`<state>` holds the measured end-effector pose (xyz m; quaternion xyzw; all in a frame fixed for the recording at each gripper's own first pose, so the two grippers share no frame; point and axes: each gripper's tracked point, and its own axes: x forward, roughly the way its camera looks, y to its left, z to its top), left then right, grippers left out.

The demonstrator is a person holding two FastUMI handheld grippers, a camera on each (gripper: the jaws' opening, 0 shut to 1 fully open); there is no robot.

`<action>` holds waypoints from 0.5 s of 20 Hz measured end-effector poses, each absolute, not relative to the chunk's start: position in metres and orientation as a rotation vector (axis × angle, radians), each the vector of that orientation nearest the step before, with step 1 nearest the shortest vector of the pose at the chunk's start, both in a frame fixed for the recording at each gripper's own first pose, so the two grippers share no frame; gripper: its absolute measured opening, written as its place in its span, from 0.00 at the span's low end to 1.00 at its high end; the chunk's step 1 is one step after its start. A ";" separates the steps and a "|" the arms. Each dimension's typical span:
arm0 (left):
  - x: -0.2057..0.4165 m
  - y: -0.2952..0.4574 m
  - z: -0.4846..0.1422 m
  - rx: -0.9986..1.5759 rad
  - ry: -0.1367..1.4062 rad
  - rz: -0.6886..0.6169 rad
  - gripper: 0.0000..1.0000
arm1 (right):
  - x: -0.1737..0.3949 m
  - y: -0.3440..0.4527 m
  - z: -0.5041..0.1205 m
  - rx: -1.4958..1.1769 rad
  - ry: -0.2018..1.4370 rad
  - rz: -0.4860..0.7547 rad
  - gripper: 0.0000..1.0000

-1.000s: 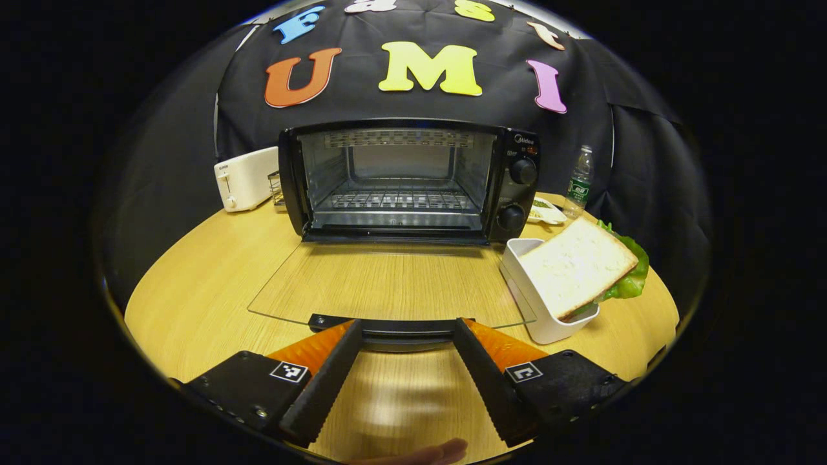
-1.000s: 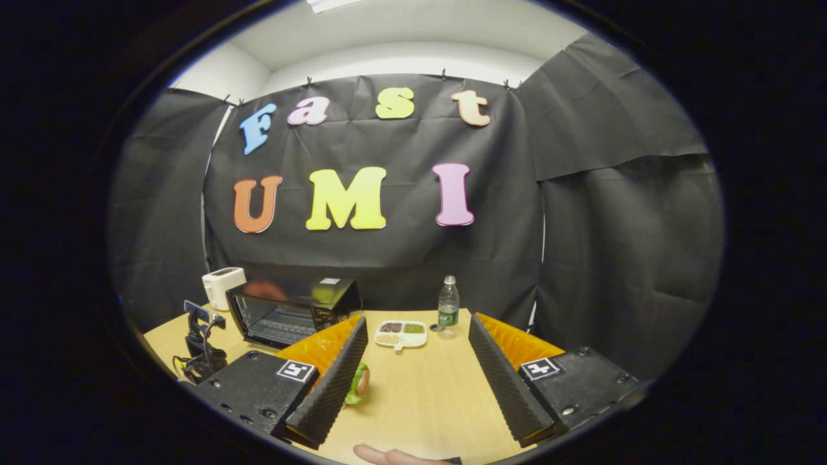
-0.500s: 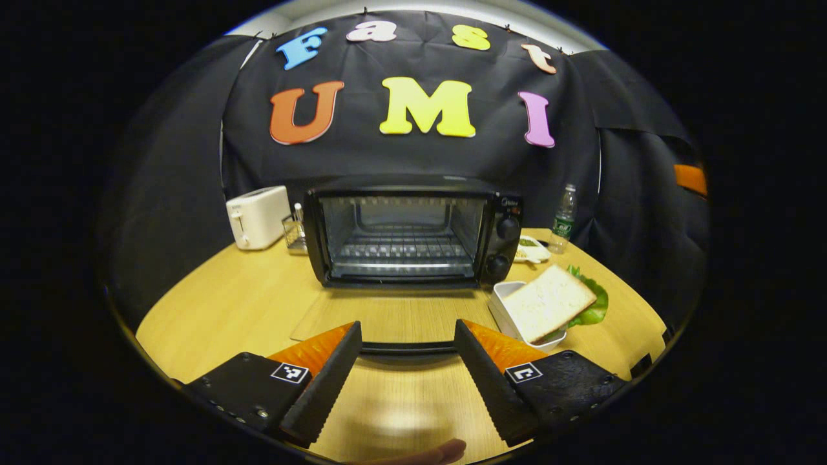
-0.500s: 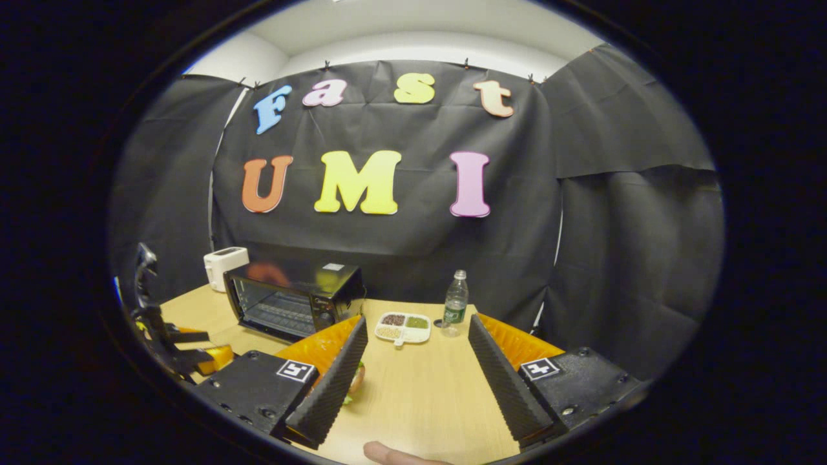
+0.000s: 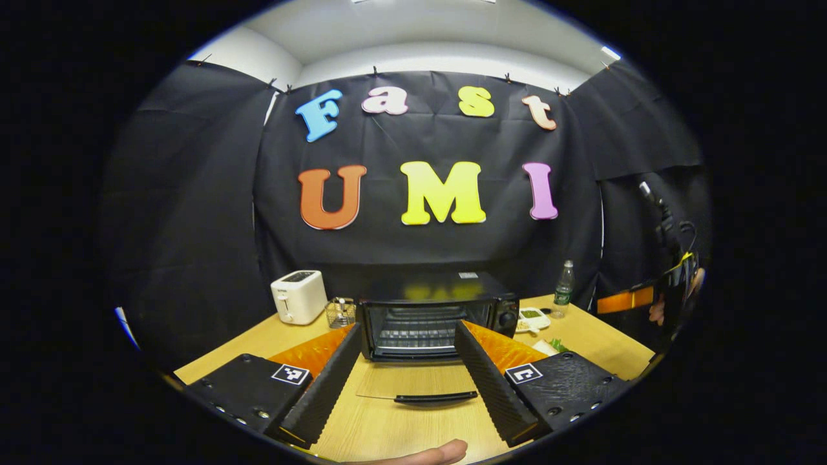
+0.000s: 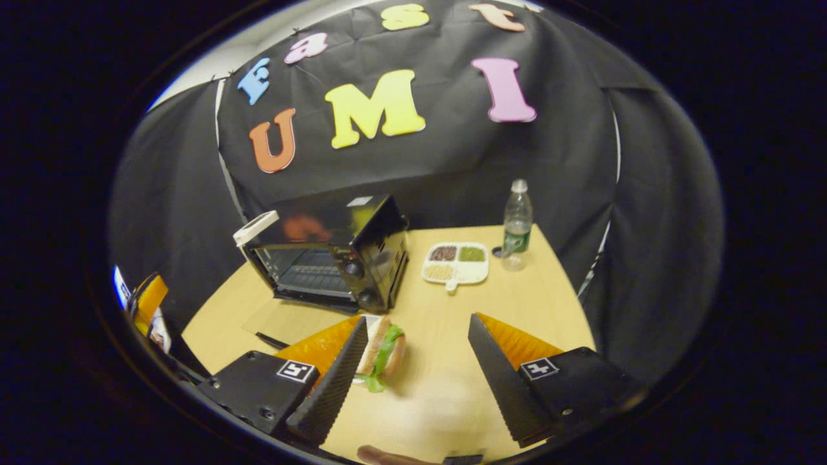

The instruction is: Open the electric oven with the left hand, put the food in, and close the electric oven.

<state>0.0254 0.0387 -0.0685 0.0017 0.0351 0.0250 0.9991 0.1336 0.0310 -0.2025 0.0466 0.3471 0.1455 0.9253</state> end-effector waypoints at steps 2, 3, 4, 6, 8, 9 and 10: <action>0.016 0.042 -0.048 0.016 0.026 0.063 0.94 | 0.136 0.042 -0.223 0.162 0.827 0.345 0.92; 0.011 0.044 -0.042 0.025 0.012 0.069 0.94 | 0.138 0.044 -0.232 0.186 0.864 0.359 0.92; 0.007 0.047 -0.035 0.032 0.002 0.080 0.94 | 0.141 0.046 -0.238 0.198 0.904 0.371 0.96; -0.003 0.045 -0.023 0.040 -0.023 0.082 0.94 | 0.141 0.050 -0.246 0.233 0.984 0.411 0.89; -0.009 0.044 -0.014 0.035 -0.048 0.087 0.94 | 0.143 0.062 -0.256 0.266 1.057 0.472 0.87; -0.013 0.040 -0.013 0.034 -0.054 0.079 0.94 | 0.148 0.067 -0.261 0.278 1.080 0.496 0.87; -0.016 0.033 -0.013 0.032 -0.052 0.058 0.94 | 0.149 0.068 -0.270 0.266 1.120 0.522 0.87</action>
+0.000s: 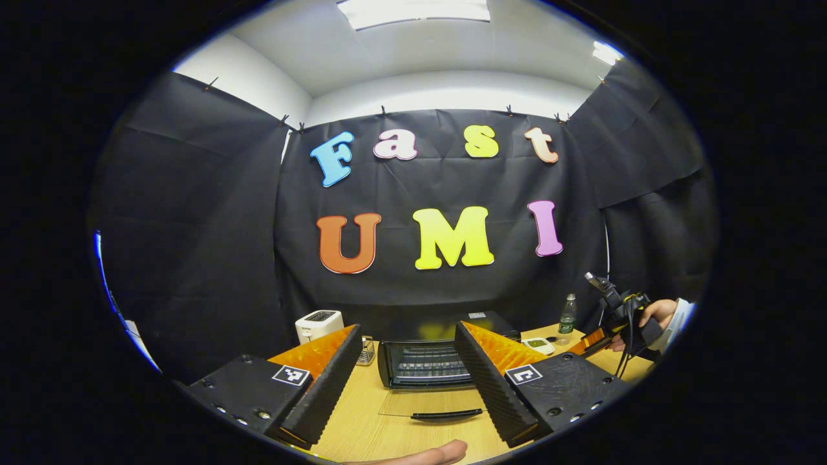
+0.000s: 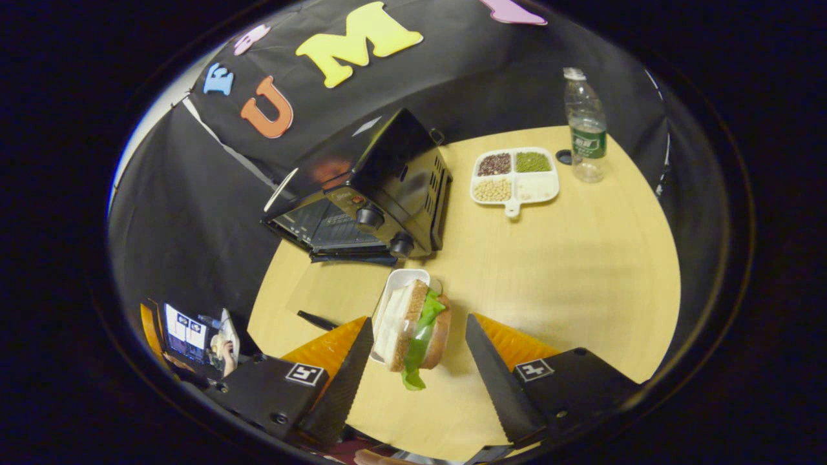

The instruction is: Open the electric oven with the left hand, put the food in, and close the electric oven.

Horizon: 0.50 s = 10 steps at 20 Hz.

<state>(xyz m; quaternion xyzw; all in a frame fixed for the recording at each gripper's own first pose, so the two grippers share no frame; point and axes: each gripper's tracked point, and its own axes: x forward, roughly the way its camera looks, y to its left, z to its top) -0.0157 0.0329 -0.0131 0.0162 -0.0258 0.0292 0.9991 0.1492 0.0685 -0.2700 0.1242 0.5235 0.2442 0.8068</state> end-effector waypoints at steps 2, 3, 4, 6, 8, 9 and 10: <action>-0.019 0.026 -0.016 0.039 -0.042 0.034 0.94 | 0.151 0.064 -0.290 0.263 1.220 0.517 0.91; -0.021 0.025 -0.015 0.045 -0.040 0.030 0.94 | 0.149 0.065 -0.296 0.291 1.277 0.522 0.84; -0.022 0.025 -0.015 0.051 -0.040 0.030 0.94 | 0.150 0.070 -0.298 0.343 1.311 0.529 0.85; -0.024 0.026 -0.016 0.057 -0.033 0.036 0.94 | 0.152 0.074 -0.302 0.415 1.356 0.539 0.86; -0.024 0.026 -0.022 0.052 -0.015 0.042 0.94 | 0.153 0.078 -0.303 0.451 1.363 0.555 0.72; -0.023 0.028 -0.024 0.047 -0.009 0.044 0.94 | 0.152 0.083 -0.302 0.472 1.364 0.575 0.70; -0.022 0.028 -0.026 0.043 -0.001 0.047 0.94 | 0.151 0.087 -0.301 0.488 1.374 0.584 0.59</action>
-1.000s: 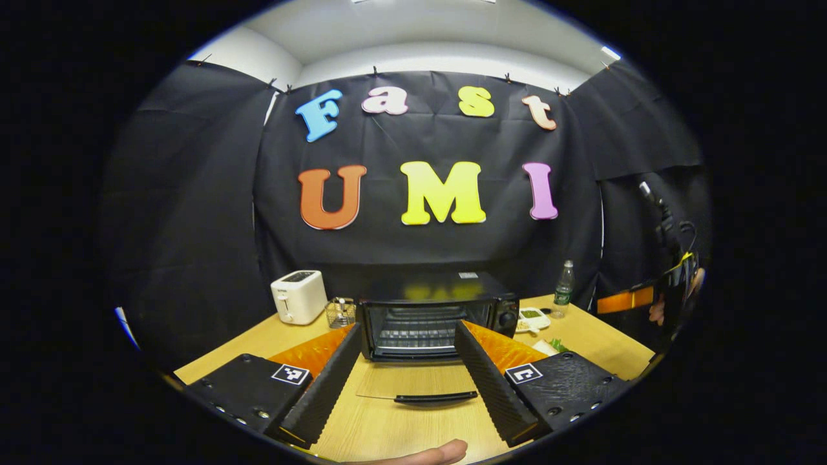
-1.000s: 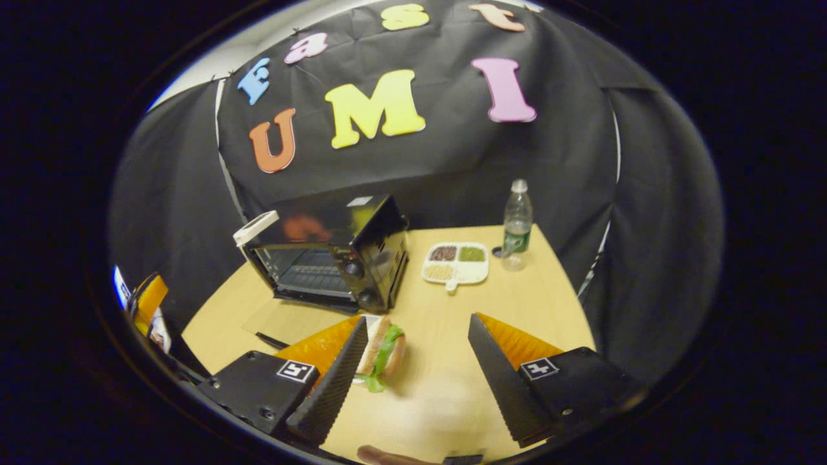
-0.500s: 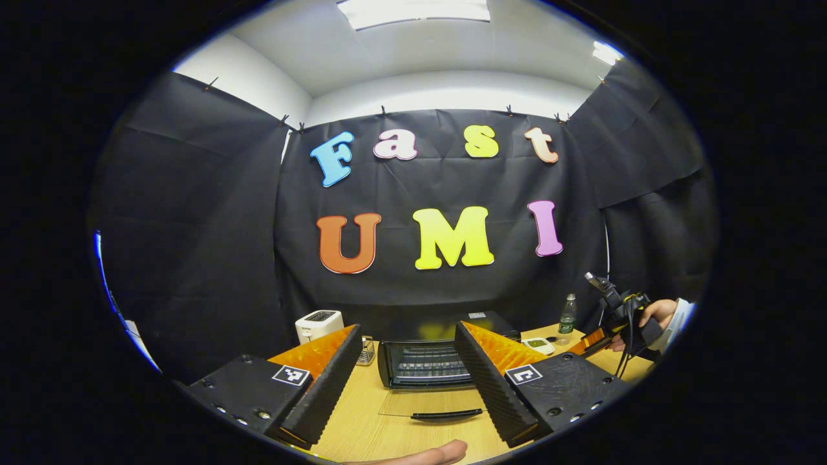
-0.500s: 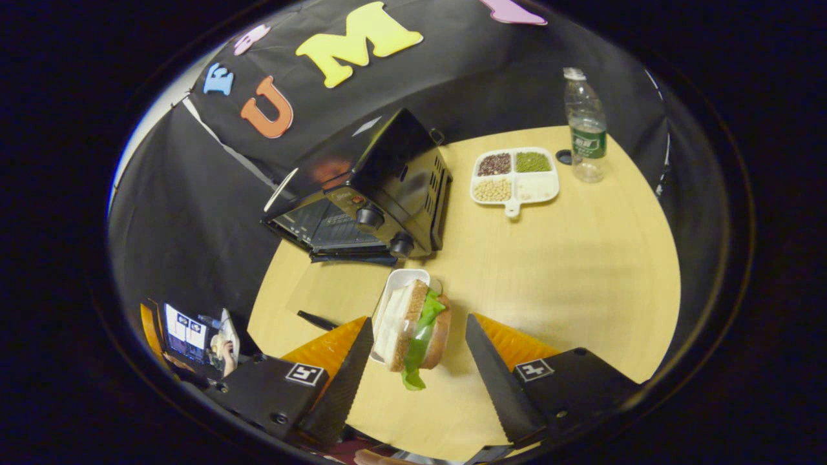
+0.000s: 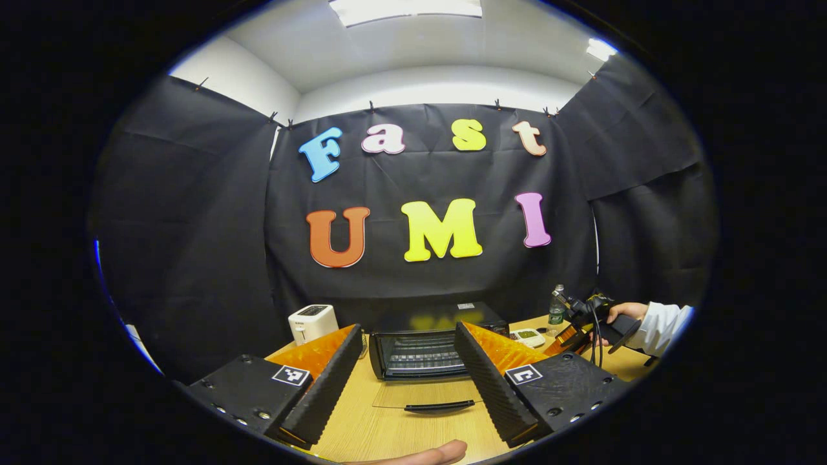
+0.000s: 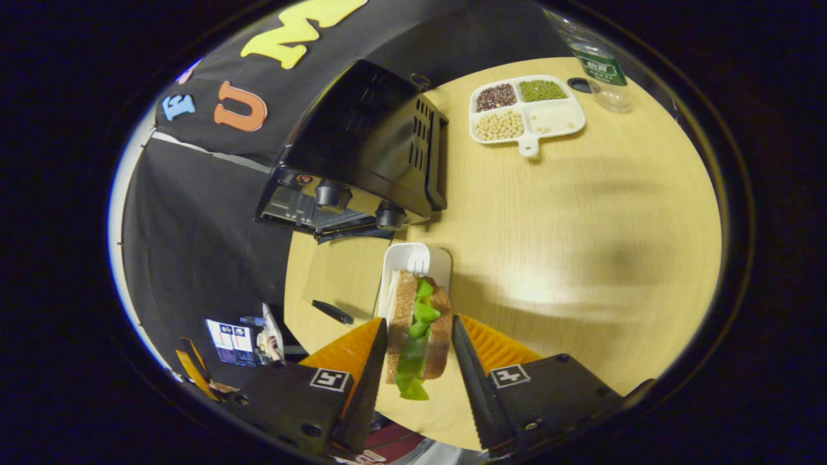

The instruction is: Open the electric oven with the left hand, put the food in, and close the electric oven.

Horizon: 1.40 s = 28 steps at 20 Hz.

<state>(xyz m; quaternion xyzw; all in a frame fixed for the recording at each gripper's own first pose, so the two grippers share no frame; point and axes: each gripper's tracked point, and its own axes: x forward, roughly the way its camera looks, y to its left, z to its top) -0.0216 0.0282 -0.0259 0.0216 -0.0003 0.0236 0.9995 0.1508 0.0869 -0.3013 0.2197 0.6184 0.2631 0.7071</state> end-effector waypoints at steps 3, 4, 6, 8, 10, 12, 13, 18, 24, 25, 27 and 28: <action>-0.022 0.030 -0.032 0.041 0.016 0.060 0.94 | 0.149 0.090 -0.303 0.505 1.381 0.594 0.51; -0.022 0.031 -0.031 0.048 0.016 0.068 0.94 | 0.147 0.091 -0.304 0.517 1.393 0.601 0.51; -0.022 0.031 -0.032 0.056 0.020 0.071 0.94 | 0.145 0.093 -0.303 0.545 1.394 0.608 0.51; -0.023 0.028 -0.032 0.062 0.022 0.066 0.94 | 0.144 0.092 -0.300 0.559 1.371 0.598 0.41; -0.026 0.028 -0.030 0.060 0.020 0.063 0.94 | 0.140 0.091 -0.295 0.566 1.349 0.582 0.37; -0.031 0.030 -0.028 0.060 0.010 0.063 0.94 | 0.135 0.088 -0.287 0.577 1.324 0.567 0.36; -0.033 0.031 -0.027 0.057 0.006 0.062 0.94 | 0.133 0.087 -0.283 0.581 1.308 0.557 0.36; -0.052 0.034 -0.021 0.030 -0.023 0.044 0.94 | 0.115 0.084 -0.253 0.640 1.202 0.521 0.36; -0.070 0.036 -0.019 -0.009 -0.044 -0.010 0.94 | 0.085 0.107 -0.224 0.751 1.030 0.503 0.38; -0.072 0.038 -0.017 -0.009 -0.051 -0.014 0.94 | 0.080 0.115 -0.223 0.772 1.009 0.499 0.38; -0.075 0.045 -0.014 -0.011 -0.068 -0.018 0.94 | 0.075 0.138 -0.222 0.829 0.963 0.489 0.36; -0.076 0.049 -0.013 -0.015 -0.076 -0.019 0.94 | 0.078 0.151 -0.223 0.859 0.934 0.483 0.36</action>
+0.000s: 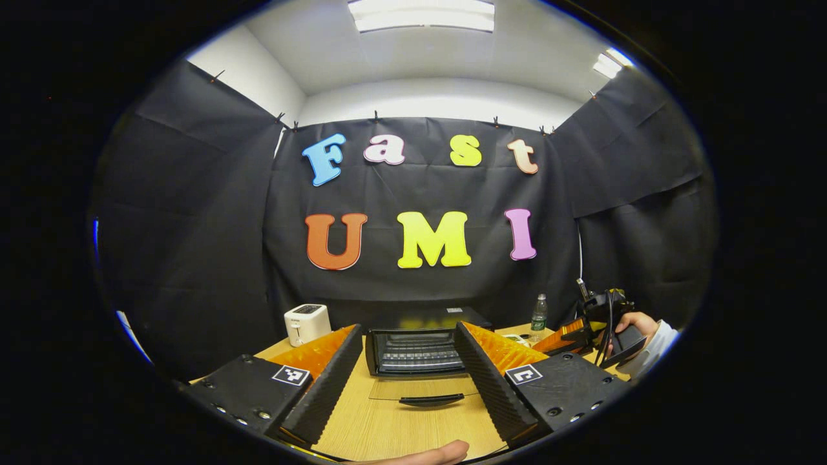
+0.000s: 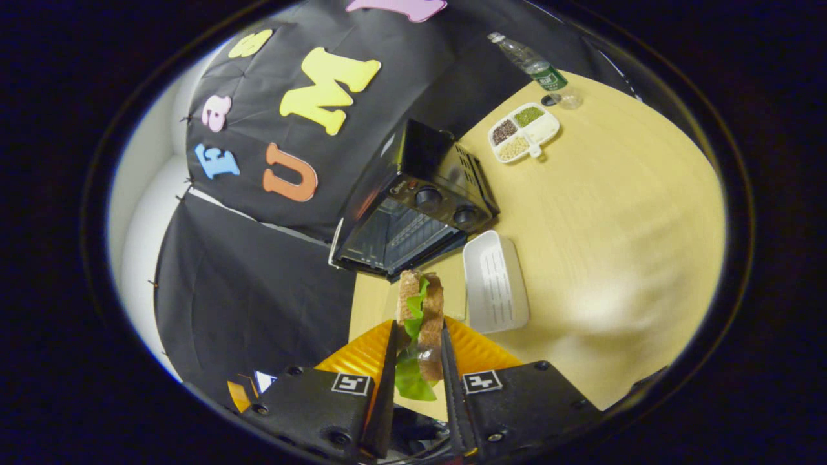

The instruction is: Open the electric oven with the left hand, put the food in, and close the electric oven.

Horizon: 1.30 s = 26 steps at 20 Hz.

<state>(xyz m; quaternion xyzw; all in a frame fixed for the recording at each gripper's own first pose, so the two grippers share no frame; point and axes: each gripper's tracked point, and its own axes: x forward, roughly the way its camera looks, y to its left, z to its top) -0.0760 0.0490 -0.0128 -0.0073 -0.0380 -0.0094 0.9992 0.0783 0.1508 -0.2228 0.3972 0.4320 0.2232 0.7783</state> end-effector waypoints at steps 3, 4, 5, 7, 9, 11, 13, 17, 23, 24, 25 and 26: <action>-0.076 0.063 -0.016 -0.029 -0.071 -0.020 0.94 | 0.085 0.193 -0.225 0.965 0.850 0.461 0.38; -0.076 0.071 -0.018 -0.032 -0.066 -0.015 0.94 | 0.090 0.207 -0.228 1.020 0.830 0.447 0.35; -0.077 0.077 -0.019 -0.033 -0.063 -0.008 0.94 | 0.097 0.221 -0.231 1.073 0.800 0.433 0.36; -0.075 0.091 -0.025 -0.034 -0.057 0.004 0.94 | 0.113 0.242 -0.234 1.151 0.724 0.400 0.36; -0.070 0.107 -0.033 -0.031 -0.037 0.030 0.94 | 0.132 0.263 -0.241 1.197 0.667 0.370 0.35; -0.069 0.125 -0.040 -0.031 -0.022 0.067 0.94 | 0.154 0.282 -0.250 1.234 0.618 0.339 0.36; -0.065 0.137 -0.045 -0.043 -0.016 0.093 0.94 | 0.180 0.298 -0.263 1.235 0.583 0.291 0.35; -0.057 0.158 -0.062 -0.051 0.031 0.143 0.94 | 0.237 0.322 -0.279 1.270 0.508 0.238 0.36; -0.049 0.157 -0.076 -0.065 0.066 0.137 0.94 | 0.312 0.316 -0.306 1.229 0.331 0.037 0.34; -0.048 0.156 -0.080 -0.063 0.074 0.133 0.94 | 0.320 0.318 -0.310 1.215 0.318 0.026 0.35; -0.046 0.156 -0.082 -0.060 0.080 0.130 0.94 | 0.324 0.320 -0.313 1.203 0.309 0.028 0.35; -0.045 0.157 -0.085 -0.060 0.083 0.132 0.94 | 0.328 0.320 -0.318 1.196 0.308 0.025 0.35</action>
